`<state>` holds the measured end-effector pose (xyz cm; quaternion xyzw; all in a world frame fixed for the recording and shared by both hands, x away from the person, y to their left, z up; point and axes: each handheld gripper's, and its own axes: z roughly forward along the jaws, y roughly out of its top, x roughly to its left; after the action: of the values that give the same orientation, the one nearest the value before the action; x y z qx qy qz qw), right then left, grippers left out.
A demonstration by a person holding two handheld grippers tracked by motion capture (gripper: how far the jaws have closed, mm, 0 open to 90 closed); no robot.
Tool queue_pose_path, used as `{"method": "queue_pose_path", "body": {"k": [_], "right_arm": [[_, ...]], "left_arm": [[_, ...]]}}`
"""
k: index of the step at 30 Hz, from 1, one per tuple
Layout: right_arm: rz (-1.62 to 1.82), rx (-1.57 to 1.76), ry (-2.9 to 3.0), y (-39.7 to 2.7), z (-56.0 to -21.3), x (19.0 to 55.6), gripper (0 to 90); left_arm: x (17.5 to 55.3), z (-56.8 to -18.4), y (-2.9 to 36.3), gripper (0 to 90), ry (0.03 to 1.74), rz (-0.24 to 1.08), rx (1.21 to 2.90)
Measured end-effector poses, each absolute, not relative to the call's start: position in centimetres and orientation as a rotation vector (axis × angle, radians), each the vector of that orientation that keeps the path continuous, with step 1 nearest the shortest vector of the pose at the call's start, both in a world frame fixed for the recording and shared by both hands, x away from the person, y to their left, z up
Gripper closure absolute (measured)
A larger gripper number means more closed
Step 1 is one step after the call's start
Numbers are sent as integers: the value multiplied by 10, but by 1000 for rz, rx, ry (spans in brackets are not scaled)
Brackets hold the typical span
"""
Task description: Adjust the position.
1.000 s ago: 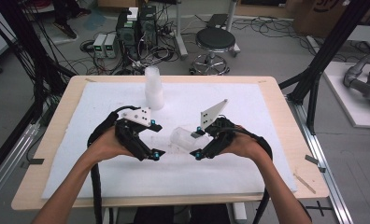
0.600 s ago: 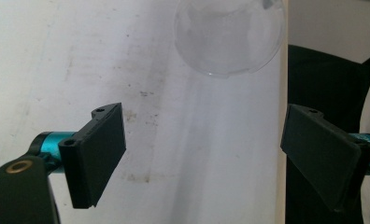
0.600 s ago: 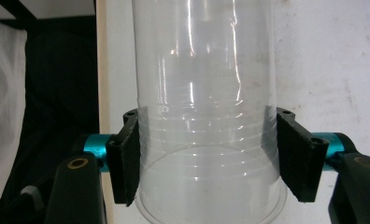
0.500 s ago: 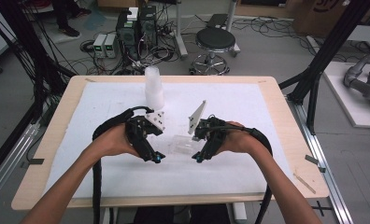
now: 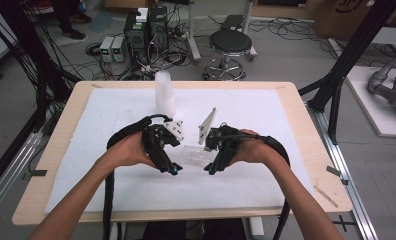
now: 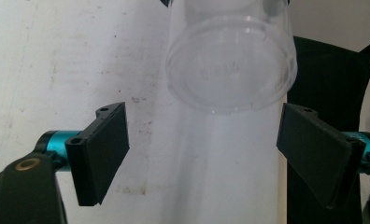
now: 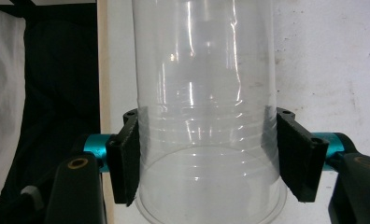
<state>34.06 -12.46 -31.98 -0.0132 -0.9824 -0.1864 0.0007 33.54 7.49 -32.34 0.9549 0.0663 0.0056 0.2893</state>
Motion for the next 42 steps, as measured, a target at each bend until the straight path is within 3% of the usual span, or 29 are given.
{"method": "queue_pose_path", "body": {"k": [17,34,42], "right_arm": [[-582,-24,-3079,-122,-321,339,331],[-566,-27,-3085,-120,-324,340,331],[-570,-27,-3086,-120,-324,341,331]], "left_arm": [[338,-325,61,239,123,-21,2543],[338,-326,59,405,66,-40,2533],[338,-325,60,416,71,-34,2533]]}}
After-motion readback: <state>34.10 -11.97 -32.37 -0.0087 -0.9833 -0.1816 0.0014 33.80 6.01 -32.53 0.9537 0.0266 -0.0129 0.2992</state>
